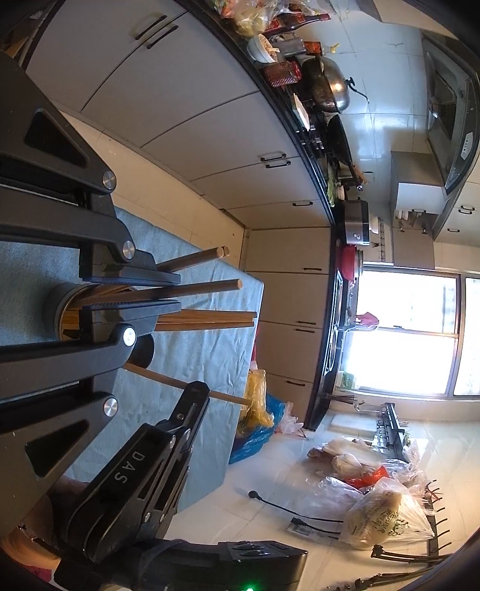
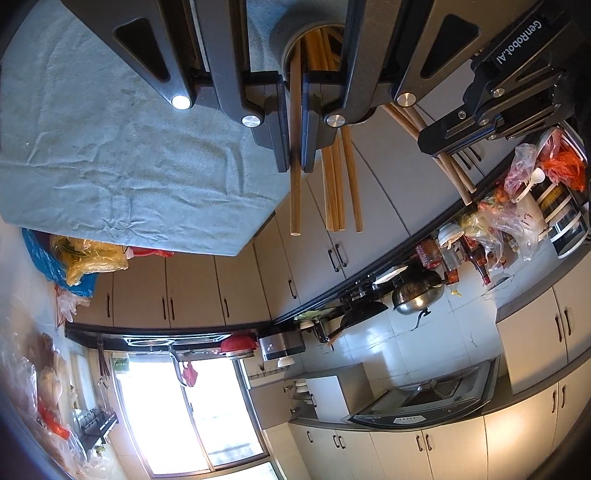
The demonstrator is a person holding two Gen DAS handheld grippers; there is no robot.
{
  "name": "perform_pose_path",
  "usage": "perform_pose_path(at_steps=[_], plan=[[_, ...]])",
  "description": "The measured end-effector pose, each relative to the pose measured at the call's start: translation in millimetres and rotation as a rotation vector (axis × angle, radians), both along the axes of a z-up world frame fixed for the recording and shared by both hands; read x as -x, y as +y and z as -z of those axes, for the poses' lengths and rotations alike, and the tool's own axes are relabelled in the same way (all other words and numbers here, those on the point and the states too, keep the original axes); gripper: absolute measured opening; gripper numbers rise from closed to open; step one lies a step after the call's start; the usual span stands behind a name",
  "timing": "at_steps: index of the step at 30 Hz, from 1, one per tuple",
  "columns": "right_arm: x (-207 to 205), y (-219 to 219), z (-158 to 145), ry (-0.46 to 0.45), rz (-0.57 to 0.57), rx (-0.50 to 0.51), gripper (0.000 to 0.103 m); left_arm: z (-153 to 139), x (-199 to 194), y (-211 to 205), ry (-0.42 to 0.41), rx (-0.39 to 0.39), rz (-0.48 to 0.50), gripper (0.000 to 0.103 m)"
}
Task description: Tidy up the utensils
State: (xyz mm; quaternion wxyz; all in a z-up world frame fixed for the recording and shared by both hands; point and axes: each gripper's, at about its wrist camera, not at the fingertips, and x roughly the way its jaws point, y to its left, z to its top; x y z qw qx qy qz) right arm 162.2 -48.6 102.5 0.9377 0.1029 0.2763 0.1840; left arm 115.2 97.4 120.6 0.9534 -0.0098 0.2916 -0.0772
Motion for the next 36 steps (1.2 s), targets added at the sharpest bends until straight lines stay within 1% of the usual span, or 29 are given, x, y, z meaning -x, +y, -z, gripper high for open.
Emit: perform_pose_path(at_steps=[16, 18, 19, 20, 24, 26, 27, 29, 30, 31, 35, 36], plan=[[11.1, -8.5, -11.4, -0.009, -0.016, -0.046, 0.008, 1.8, 2.9, -4.6, -0.003, -0.008, -0.004, 0.008], [13.0, -9.8, -13.6, -0.013, -0.019, -0.052, 0.008, 1.5, 3.3, -4.2, -0.006, -0.011, -0.006, 0.012], [14.8, -10.7, -15.1, -0.017, -0.019, -0.055, 0.008, 1.5, 4.3, -3.9, -0.008, -0.011, -0.008, 0.019], [16.4, -11.5, -16.4, -0.02, -0.018, -0.057, 0.008, 1.3, 5.8, -4.1, -0.011, -0.01, -0.006, 0.023], [25.3, -19.4, -23.5, -0.034, -0.014, -0.079, 0.008, -0.5, 14.1, -1.7, -0.029, -0.02, -0.011, 0.027], [31.5, -22.8, -27.8, -0.048, -0.009, -0.083, 0.008, -1.4, 19.5, -1.0, -0.037, -0.024, -0.018, 0.036], [35.5, -24.9, -29.4, -0.055, -0.008, -0.083, 0.008, -2.1, 21.6, -0.7, -0.042, -0.024, -0.021, 0.038], [42.7, -29.9, -32.2, -0.067, -0.006, -0.081, 0.012, -4.4, 27.6, -0.6, -0.054, -0.027, -0.029, 0.042], [47.6, -32.9, -33.0, -0.074, -0.001, -0.083, 0.017, -4.4, 30.3, 0.3, -0.055, -0.028, -0.034, 0.042], [53.3, -36.8, -33.6, -0.081, 0.005, -0.087, 0.023, -4.2, 33.6, 1.5, -0.055, -0.028, -0.039, 0.045], [77.2, -50.2, -31.0, -0.091, 0.022, -0.084, 0.034, -2.1, 52.2, 6.2, -0.06, -0.03, -0.064, 0.064], [82.9, -51.7, -29.5, -0.094, 0.028, -0.075, 0.041, -0.3, 58.5, 6.7, -0.067, -0.039, -0.076, 0.067]])
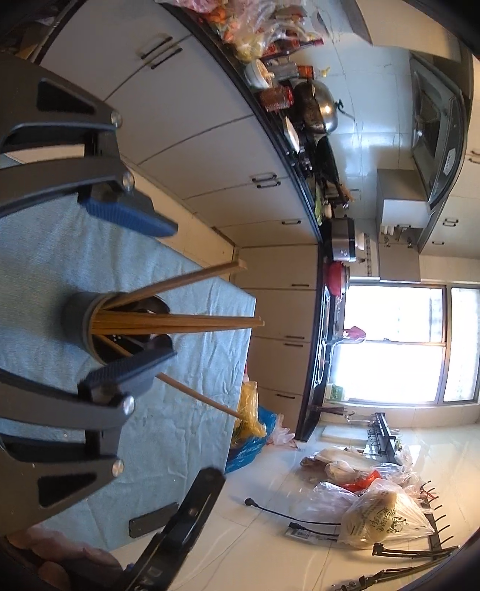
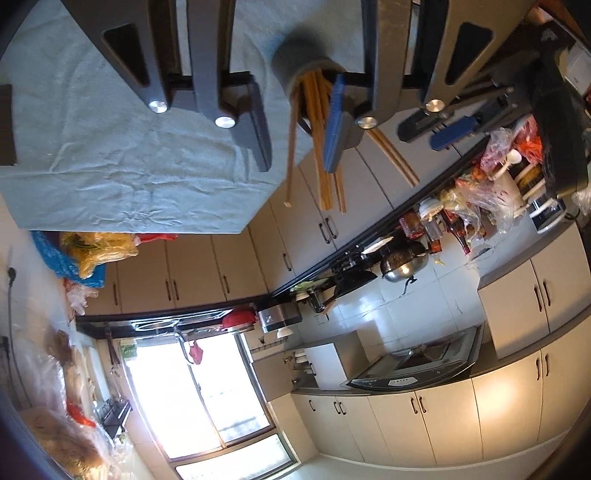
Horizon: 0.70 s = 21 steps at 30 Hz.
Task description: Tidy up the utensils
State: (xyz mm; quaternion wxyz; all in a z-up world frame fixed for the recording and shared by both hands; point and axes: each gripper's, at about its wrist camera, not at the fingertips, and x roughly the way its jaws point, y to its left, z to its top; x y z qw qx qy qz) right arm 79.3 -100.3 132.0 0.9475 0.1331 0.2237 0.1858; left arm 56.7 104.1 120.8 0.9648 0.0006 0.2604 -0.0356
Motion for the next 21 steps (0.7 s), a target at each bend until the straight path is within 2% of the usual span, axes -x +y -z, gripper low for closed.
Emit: perform_pose_path(at_steps=[1, 2, 4, 5, 7, 8, 10, 15, 21], plan=[[7.5, -1.7, 2.3, 0.0, 0.007, 0.011, 0.048, 1.3, 3.6, 0.1, -0.002, -0.006, -0.008, 0.074], [15.4, -3.7, 5.5, -0.002, 0.012, 0.019, 0.05, 4.4, 9.8, 0.7, -0.002, -0.011, -0.02, 0.08], [37.1, -3.9, 15.1, -0.015, 0.047, 0.069, 0.061, 13.8, 23.3, 2.6, -0.005, -0.014, -0.048, 0.088], [46.8, -2.9, 20.3, -0.019, 0.066, 0.096, 0.065, 19.4, 27.9, 3.1, 0.002, -0.024, -0.074, 0.091], [64.4, -2.2, 31.7, -0.024, 0.109, 0.13, 0.079, 35.3, 38.1, 2.5, 0.024, -0.044, -0.098, 0.094], [73.5, -1.0, 39.4, -0.016, 0.138, 0.139, 0.082, 42.9, 42.0, 1.6, 0.035, -0.059, -0.111, 0.099], [87.6, 4.7, 54.8, 0.004, 0.182, 0.159, 0.089, 54.4, 47.5, 0.7, 0.048, -0.082, -0.13, 0.102], [105.4, 26.9, 86.1, 0.034, 0.202, 0.289, 0.094, 78.7, 54.2, 2.0, 0.088, -0.108, -0.181, 0.102], [110.6, 24.7, 87.9, 0.015, 0.215, 0.288, 0.098, 90.1, 51.3, 7.4, 0.104, -0.136, -0.201, 0.102]])
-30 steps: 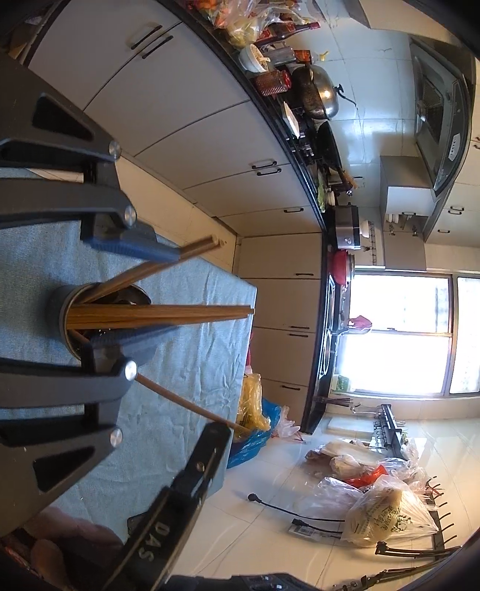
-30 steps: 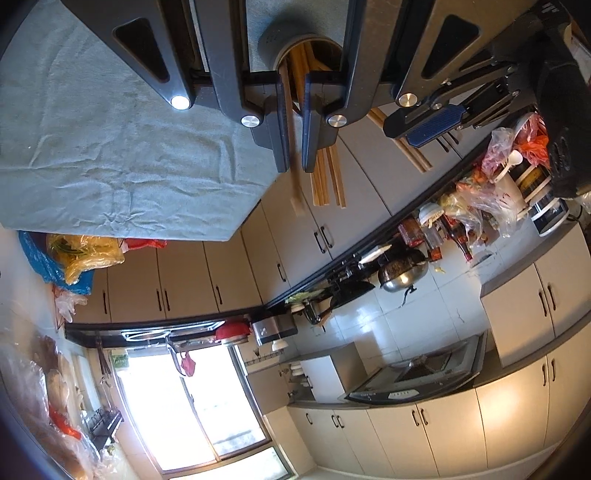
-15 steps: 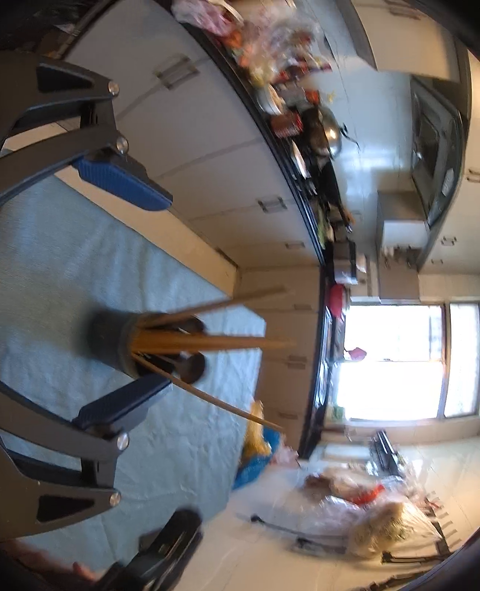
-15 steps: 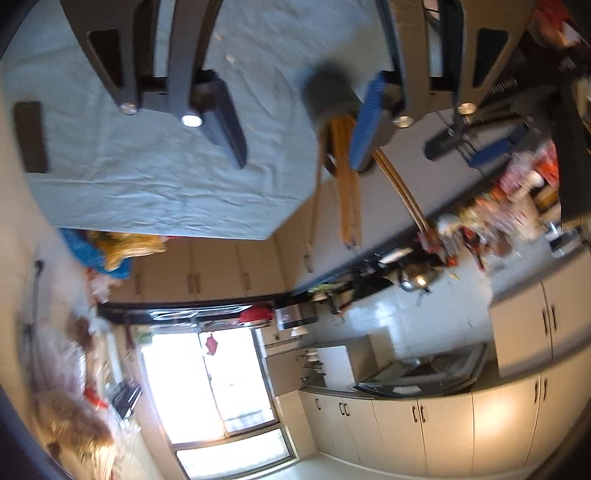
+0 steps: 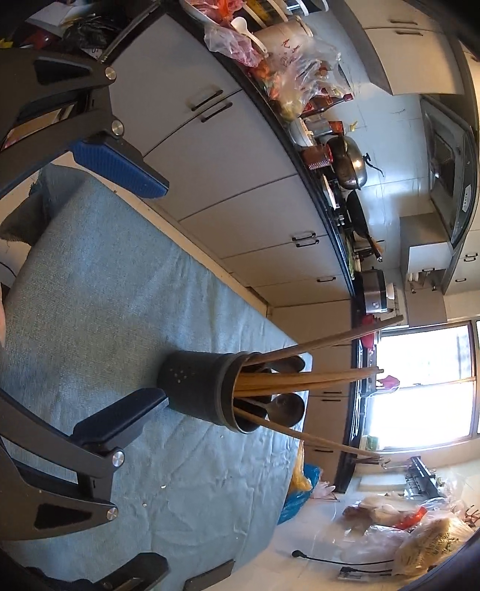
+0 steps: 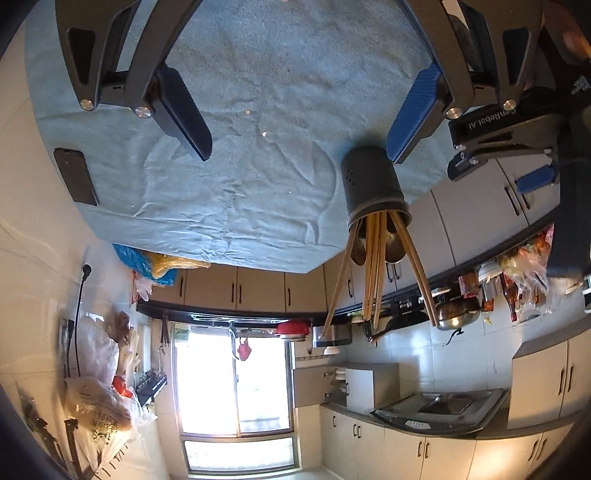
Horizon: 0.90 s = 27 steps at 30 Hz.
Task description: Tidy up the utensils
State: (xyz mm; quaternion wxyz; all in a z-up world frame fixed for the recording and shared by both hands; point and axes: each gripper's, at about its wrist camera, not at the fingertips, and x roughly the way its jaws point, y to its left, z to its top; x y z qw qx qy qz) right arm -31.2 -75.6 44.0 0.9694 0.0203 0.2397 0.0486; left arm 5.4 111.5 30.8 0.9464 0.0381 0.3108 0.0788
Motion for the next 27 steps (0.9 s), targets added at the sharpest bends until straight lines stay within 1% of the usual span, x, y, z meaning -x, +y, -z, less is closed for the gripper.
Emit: perform_pose_path(at_steps=[6, 12, 17, 27], plan=[[-5.7, 5.7, 4.6, 0.027, -0.013, -0.004, 0.099, 9.4, -9.5, 1.5, 0.036, 0.003, -0.007, 0.102], [-7.0, 11.3, 9.2, 0.033, -0.026, 0.018, 0.099, 20.2, -16.1, 3.3, 0.074, 0.006, -0.006, 0.102], [-12.1, 13.8, 12.1, 0.054, -0.037, 0.025, 0.099, 23.2, -18.1, 3.9, 0.082, 0.008, -0.003, 0.102], [-13.7, 20.6, 15.2, 0.068, -0.049, 0.041, 0.099, 26.1, -19.3, 4.4, 0.087, 0.007, -0.004, 0.102]])
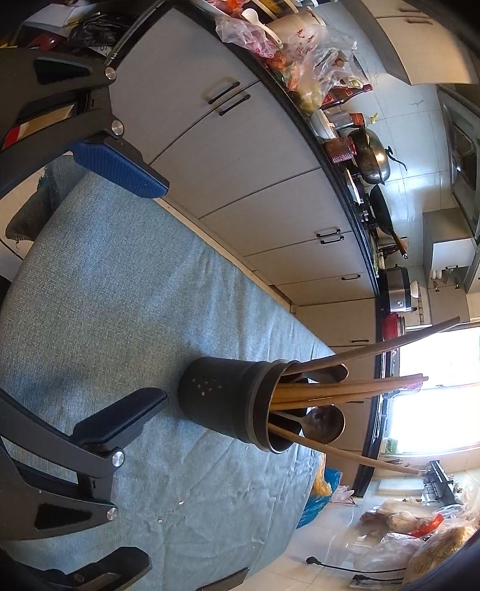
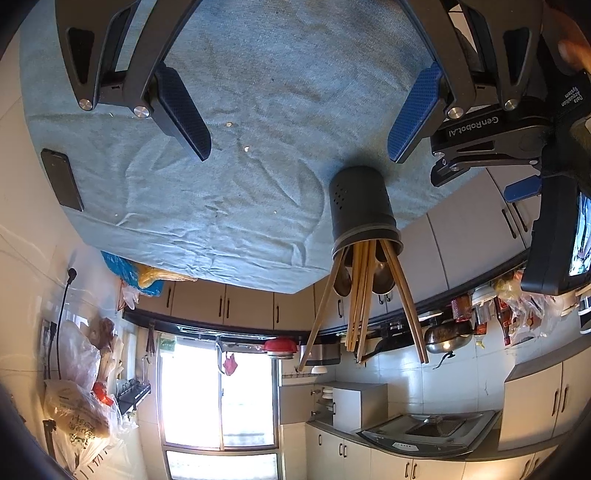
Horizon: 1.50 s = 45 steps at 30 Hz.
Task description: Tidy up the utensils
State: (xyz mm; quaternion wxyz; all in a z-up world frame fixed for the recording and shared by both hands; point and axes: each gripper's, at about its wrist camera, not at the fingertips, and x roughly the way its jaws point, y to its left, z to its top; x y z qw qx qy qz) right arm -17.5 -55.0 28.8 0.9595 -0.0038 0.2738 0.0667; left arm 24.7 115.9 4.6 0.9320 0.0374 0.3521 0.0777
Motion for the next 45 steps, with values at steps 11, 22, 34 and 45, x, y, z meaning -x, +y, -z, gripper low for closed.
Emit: perform_pose_path(at_steps=[11, 22, 34, 45], plan=[[-1.3, 3.1, 2.7, 0.012, -0.002, 0.004, 0.099, 2.7, 0.4, -0.6, 0.003, -0.002, 0.0, 0.102], [-1.9, 3.6, 5.6, 0.02, -0.002, 0.006, 0.099, 4.5, 0.6, 0.4, 0.006, -0.002, 0.003, 0.102], [-3.2, 3.5, 7.9, 0.024, 0.002, 0.007, 0.099, 5.4, 1.7, 1.4, 0.005, -0.006, -0.003, 0.102], [-4.6, 2.4, 10.9, 0.028, 0.01, 0.005, 0.099, 6.0, 2.2, 2.2, 0.003, -0.007, -0.003, 0.102]])
